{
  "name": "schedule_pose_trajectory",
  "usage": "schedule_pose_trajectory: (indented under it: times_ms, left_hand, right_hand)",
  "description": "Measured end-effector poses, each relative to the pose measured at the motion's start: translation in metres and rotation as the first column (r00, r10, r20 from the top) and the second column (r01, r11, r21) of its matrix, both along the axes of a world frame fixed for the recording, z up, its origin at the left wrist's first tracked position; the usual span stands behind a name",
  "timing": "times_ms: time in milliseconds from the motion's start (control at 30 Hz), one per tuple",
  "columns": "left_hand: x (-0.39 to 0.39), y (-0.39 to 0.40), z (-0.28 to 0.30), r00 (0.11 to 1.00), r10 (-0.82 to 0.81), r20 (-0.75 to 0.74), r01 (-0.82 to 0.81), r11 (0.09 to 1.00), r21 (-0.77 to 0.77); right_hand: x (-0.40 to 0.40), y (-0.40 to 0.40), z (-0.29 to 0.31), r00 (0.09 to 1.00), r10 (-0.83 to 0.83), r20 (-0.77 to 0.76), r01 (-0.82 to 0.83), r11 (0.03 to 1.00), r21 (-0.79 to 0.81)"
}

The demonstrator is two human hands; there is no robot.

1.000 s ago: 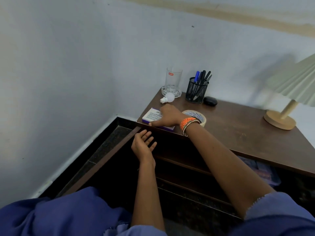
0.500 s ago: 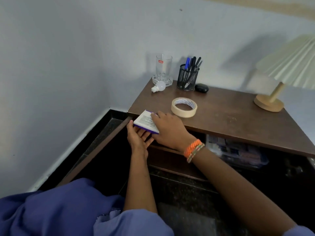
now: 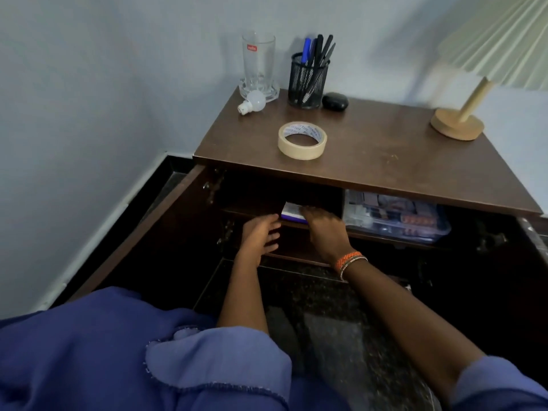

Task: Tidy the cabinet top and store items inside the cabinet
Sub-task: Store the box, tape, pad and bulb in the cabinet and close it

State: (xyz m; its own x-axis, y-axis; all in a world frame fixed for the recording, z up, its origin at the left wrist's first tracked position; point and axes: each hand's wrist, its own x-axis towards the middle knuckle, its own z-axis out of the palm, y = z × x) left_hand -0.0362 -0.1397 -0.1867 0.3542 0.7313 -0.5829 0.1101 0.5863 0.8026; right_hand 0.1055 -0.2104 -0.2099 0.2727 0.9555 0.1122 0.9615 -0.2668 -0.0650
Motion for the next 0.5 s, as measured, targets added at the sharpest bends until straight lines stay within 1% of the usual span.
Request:
schedule_pose_trajectory:
  times_ms: [33, 100, 233, 333, 400, 500]
  left_hand:
    - [0.001, 0.0, -0.001, 0.999, -0.027, -0.046, 0.03, 0.998, 0.056]
    - [0.004, 0.001, -0.006, 0.993, -0.08, -0.092, 0.091, 0.988, 0.125]
    - [0.01, 0.003, -0.013, 0.98, -0.123, -0.156, 0.15, 0.973, 0.177]
    - [0.014, 0.001, -0.018, 0.974, -0.11, -0.2, 0.15, 0.968, 0.201]
    - [0.016, -0.001, -0.019, 0.973, -0.102, -0.208, 0.145, 0.968, 0.203]
    - [0.018, -0.001, -0.019, 0.979, -0.108, -0.176, 0.143, 0.969, 0.204]
  right_hand:
    - [0.002, 0.004, -0.004, 1.0, -0.012, -0.014, 0.012, 1.0, -0.01]
    - [0.005, 0.011, -0.011, 1.0, -0.026, -0.007, 0.026, 1.0, -0.009]
    - [0.014, 0.03, -0.012, 1.0, -0.028, 0.004, 0.029, 0.999, -0.028]
    - [0.024, 0.04, -0.016, 0.999, -0.011, -0.044, 0.007, 0.996, -0.084]
    - [0.03, 0.043, -0.019, 0.997, 0.017, -0.076, -0.027, 0.992, -0.126]
    - [0.039, 0.044, -0.021, 0.997, 0.066, -0.047, -0.072, 0.989, -0.132]
